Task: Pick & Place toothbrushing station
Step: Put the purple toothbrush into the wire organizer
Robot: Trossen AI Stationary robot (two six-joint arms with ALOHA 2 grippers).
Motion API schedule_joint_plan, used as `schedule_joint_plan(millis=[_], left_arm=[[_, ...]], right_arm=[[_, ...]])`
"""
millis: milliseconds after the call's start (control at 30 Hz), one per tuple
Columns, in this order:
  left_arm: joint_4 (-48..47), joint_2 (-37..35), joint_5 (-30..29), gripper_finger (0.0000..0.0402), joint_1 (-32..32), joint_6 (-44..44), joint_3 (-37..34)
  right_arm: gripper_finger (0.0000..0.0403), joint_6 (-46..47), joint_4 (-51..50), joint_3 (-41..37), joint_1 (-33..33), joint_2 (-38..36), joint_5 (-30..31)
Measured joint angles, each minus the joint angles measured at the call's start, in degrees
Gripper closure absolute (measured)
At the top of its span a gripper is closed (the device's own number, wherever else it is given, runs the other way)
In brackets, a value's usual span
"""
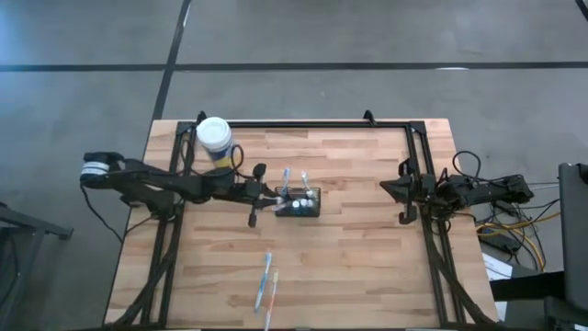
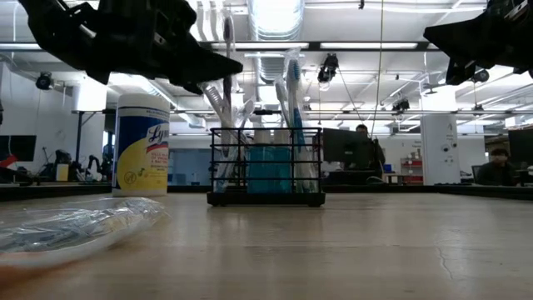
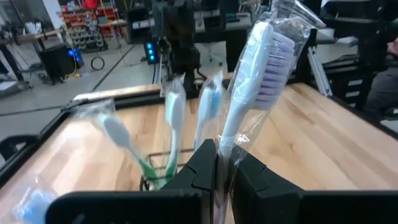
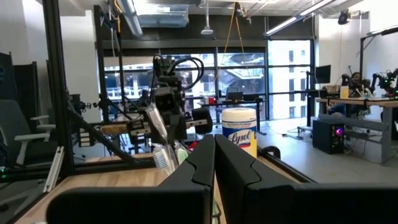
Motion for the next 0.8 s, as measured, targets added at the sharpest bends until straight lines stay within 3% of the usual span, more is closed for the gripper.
schedule_joint_plan(millis=[300,633,800], left_arm=[[1.92,1.81,-0.01,0.0379,0.40,-2.95,-0.52],[15.98,5.69,-0.92,0.0378,1.76,-8.78,-6.46],[15.30,6.19,-1.63,0.0345,2.38,-10.68,-6.54]], right_arm=[[0.0394,-0.02,0.17,0.00,0.00,-0.02,-0.02],[0.0394,-0.03,0.70,0.00,0.00,-0.03,-0.02],[0.0394,-0.70,1.59,0.00,-0.01,-0.04,-0.02]])
